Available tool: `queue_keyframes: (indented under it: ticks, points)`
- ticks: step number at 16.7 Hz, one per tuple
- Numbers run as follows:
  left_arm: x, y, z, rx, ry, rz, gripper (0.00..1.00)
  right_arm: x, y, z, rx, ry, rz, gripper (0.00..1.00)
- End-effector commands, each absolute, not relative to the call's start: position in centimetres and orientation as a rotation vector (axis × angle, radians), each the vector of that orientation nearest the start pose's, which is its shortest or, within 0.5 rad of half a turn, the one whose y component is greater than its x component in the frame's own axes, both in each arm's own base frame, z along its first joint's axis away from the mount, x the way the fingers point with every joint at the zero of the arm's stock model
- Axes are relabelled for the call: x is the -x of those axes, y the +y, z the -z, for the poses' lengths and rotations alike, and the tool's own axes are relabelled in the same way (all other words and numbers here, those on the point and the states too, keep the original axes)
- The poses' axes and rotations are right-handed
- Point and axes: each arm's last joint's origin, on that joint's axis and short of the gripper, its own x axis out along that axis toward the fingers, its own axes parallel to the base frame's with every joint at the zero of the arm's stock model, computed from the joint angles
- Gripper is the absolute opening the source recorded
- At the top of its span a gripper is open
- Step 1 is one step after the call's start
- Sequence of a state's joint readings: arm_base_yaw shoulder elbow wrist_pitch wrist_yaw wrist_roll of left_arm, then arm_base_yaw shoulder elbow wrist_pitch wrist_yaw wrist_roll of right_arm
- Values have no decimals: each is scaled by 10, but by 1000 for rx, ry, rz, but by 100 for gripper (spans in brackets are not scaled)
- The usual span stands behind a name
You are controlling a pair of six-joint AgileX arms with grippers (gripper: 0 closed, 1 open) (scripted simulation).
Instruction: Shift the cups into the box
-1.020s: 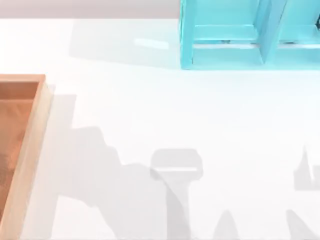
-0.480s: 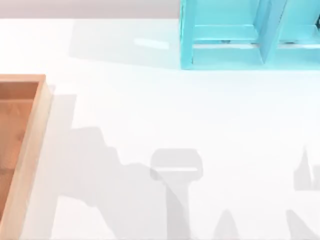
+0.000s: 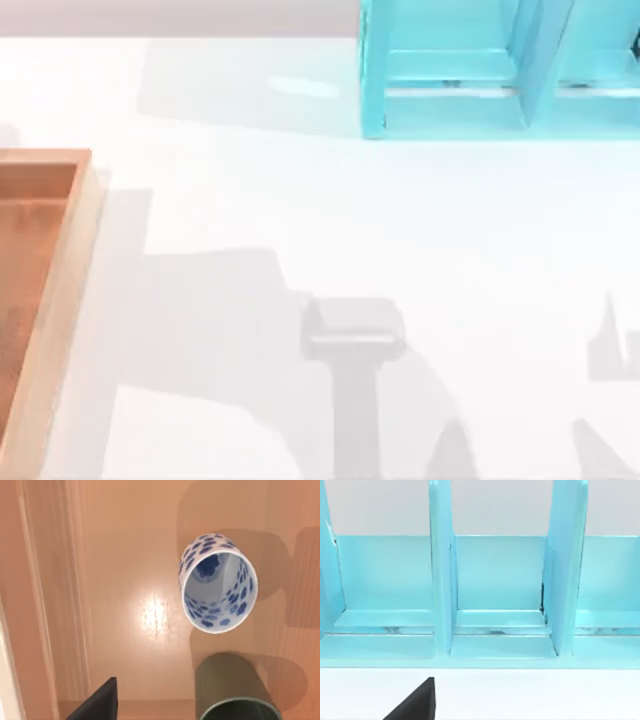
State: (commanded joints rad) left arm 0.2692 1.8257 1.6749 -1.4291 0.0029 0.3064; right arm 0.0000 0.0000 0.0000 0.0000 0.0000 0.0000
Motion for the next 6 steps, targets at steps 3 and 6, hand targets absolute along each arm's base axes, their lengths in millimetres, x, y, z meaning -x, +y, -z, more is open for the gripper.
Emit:
queue_keyframes:
  ticks: [3, 6]
  points:
    - [-325, 95, -309, -16, 1578, 24, 100, -106, -1, -160, 0, 0, 0, 100]
    - [-323, 95, -317, -14, 1577, 20, 100, -106, -1, -160, 0, 0, 0, 100]
